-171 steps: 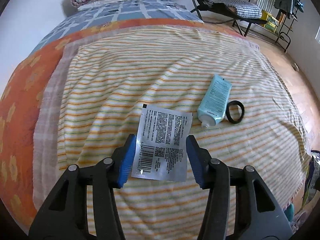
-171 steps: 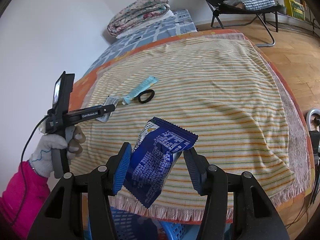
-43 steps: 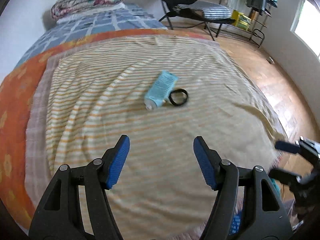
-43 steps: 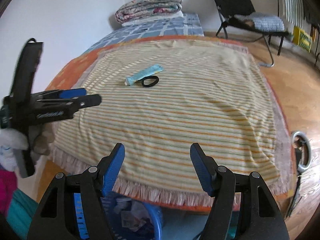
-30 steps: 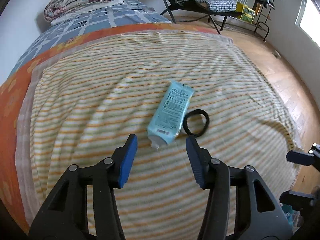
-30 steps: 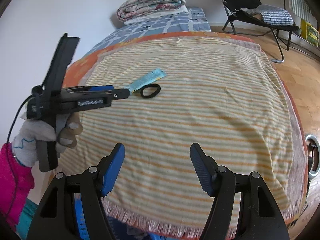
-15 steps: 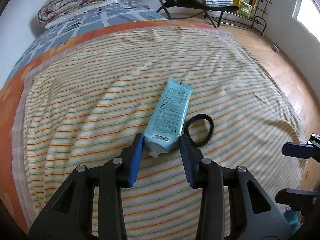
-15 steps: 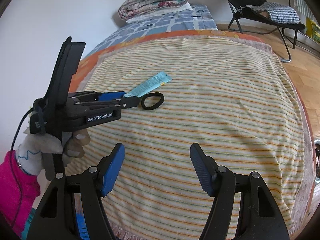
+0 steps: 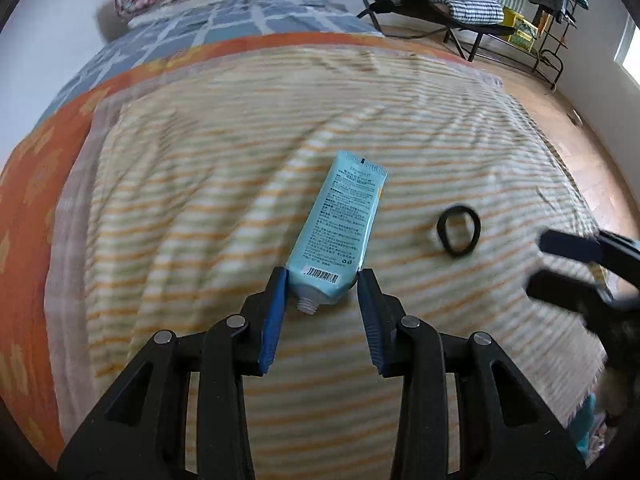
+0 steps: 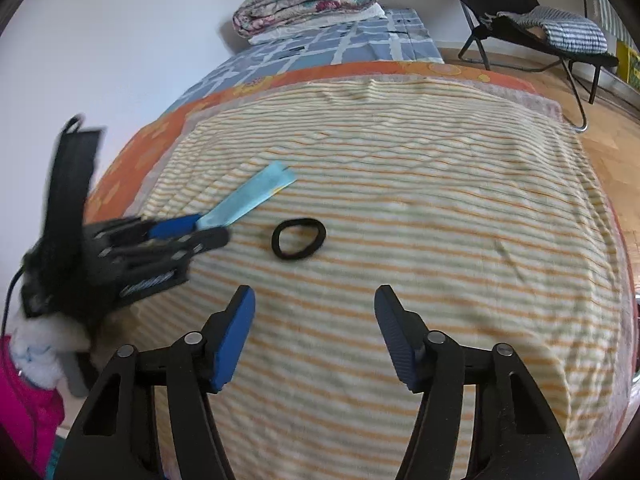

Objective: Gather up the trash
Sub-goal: 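Grasp the light-blue tube with the left gripper while the right gripper grasps the black hair tie, then carry the tube and hair tie over the blue basket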

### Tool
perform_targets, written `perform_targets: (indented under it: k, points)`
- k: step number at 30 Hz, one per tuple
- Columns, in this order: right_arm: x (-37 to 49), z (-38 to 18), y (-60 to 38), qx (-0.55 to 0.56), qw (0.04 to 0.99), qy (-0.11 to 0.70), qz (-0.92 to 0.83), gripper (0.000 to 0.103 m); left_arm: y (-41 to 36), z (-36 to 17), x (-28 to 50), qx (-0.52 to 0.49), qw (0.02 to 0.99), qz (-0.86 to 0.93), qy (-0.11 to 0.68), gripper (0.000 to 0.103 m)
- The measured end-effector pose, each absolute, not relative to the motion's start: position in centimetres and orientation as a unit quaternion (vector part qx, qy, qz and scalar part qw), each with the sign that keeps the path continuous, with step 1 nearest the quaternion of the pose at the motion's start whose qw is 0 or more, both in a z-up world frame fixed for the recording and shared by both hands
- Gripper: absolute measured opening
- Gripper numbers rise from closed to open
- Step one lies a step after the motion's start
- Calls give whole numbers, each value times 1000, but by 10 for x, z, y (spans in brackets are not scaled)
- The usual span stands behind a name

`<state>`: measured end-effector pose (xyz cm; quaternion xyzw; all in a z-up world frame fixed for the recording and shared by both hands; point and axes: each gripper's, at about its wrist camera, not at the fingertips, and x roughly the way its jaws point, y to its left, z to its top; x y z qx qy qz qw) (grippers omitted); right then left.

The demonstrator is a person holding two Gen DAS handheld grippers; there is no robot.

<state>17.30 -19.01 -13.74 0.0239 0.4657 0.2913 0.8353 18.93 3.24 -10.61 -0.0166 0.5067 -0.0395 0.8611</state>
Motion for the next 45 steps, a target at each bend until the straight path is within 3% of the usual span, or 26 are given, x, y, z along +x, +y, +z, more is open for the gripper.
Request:
perform_targets:
  k: [17, 21, 24, 31, 32, 33, 34, 38, 45]
  points:
    - [202, -161, -139, -47, 838, 466, 279, 58, 21, -100, 208, 16, 863, -66, 500, 39]
    - [207, -160, -140, -70, 843, 462, 266, 29, 23, -92, 208, 12, 866, -76, 494, 58]
    - [211, -159, -150, -52, 841, 467, 267, 9, 16, -90, 210, 17, 867, -83, 491, 58]
    - [212, -160, -168, -18, 838, 474, 268, 6, -2, -104, 226, 32, 866, -77, 492, 58]
    - [211, -159, -169, -18, 839, 473, 268, 6, -2, -106, 229, 32, 866, -75, 493, 53]
    - [210, -158, -169, -18, 840, 472, 268, 6, -2, -109, 232, 31, 865, -71, 496, 40]
    - [209, -158, -171, -17, 840, 471, 267, 6, 0, -110, 233, 26, 865, -67, 497, 33]
    - [206, -154, -174, -20, 844, 466, 266, 6, 14, -111, 236, -13, 866, -59, 497, 12]
    - [199, -148, -178, -31, 849, 457, 265, 5, 32, -103, 222, -52, 869, -43, 491, 4]
